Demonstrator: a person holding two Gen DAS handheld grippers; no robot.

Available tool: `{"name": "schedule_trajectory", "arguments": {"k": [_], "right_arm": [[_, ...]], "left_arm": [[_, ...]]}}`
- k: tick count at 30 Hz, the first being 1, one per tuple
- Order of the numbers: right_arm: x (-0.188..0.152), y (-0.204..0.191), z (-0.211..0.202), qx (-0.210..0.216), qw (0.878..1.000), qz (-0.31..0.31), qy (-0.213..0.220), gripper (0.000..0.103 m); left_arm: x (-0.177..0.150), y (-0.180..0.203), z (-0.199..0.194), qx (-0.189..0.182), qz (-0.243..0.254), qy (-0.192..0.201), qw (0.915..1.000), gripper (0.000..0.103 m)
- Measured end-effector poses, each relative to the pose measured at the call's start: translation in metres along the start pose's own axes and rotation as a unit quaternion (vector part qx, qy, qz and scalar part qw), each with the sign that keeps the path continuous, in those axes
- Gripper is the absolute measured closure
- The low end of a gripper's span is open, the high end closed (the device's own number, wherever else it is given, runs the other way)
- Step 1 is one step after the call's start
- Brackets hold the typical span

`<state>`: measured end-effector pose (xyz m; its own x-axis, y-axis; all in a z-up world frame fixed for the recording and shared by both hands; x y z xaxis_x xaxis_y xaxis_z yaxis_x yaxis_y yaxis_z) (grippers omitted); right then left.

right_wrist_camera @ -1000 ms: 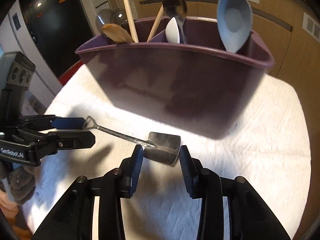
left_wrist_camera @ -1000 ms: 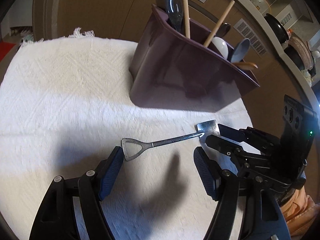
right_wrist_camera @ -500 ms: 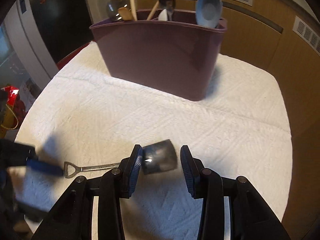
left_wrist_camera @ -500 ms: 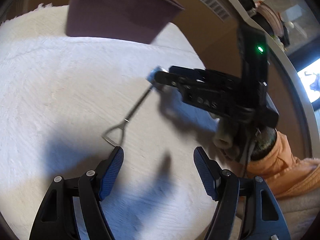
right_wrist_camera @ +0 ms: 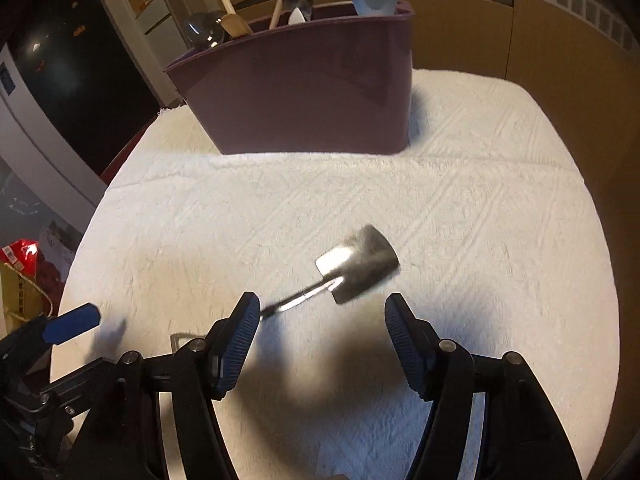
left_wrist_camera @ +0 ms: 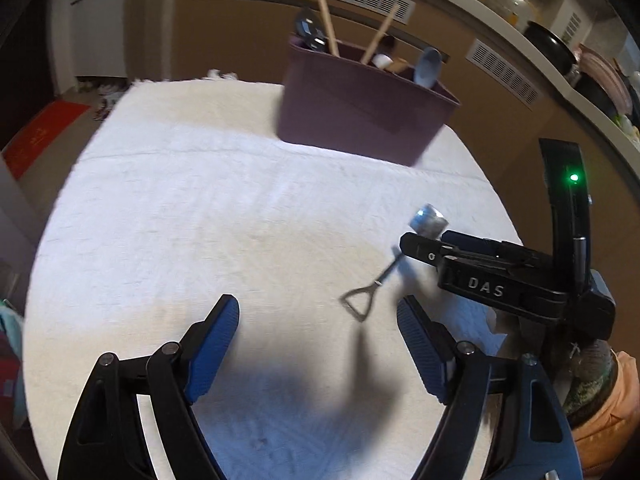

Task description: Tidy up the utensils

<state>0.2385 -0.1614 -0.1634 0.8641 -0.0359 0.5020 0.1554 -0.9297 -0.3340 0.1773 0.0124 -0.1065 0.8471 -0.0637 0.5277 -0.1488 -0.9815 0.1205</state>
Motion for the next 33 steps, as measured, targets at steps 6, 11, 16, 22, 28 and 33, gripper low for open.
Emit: {"name": "schedule_trajectory", "arguments": {"k": [6,11,16,22,28,33], "right_arm": [[0.023,-0.035,0.034,-0.008,0.994,-0.106,-0.008,0.037],[0.023,-0.036,0.033,-0.028,0.99,-0.135,-0.01,0.037],[0.003,-0.029,-0.025,-0.038,0.991,-0.113,0.053,0.035],[-0.041,-0.021,-0.097,-0.063,0.984,-0.071,0.151,0.012],[-0.082,-0.019,-0.145,-0.103,0.971,-0.04,0.212,0.006],[-0.097,-0.021,-0.176,-0.119,0.962,-0.042,0.241,0.005]], "left_arm": [[-0.005,-0.026,-0.001,0.014,-0.024,-0.003,0.9996,0.024],[-0.006,-0.025,-0.004,0.059,-0.022,0.023,0.9978,0.024],[-0.004,-0.01,-0.029,0.114,-0.007,0.116,0.9867,0.016],[-0.018,0.018,-0.071,0.145,0.019,0.223,0.9639,0.001],[-0.035,0.029,-0.107,0.165,0.01,0.27,0.9485,0.0],[-0.041,0.035,-0.12,0.176,0.01,0.281,0.9433,0.0]]}}
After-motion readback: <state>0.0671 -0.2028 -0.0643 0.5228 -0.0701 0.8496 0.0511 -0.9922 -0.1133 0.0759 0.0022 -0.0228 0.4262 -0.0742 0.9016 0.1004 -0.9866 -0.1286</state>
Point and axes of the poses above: each gripper's, at about its wrist camera, not at the fingertips, and z roughly the way its jaws point, y to its right, x to its top, the point moved 7 cm from there along z, roughly the way its jaws point, and after that the axes turned 10 degrees about x, right-handed, at the moved point
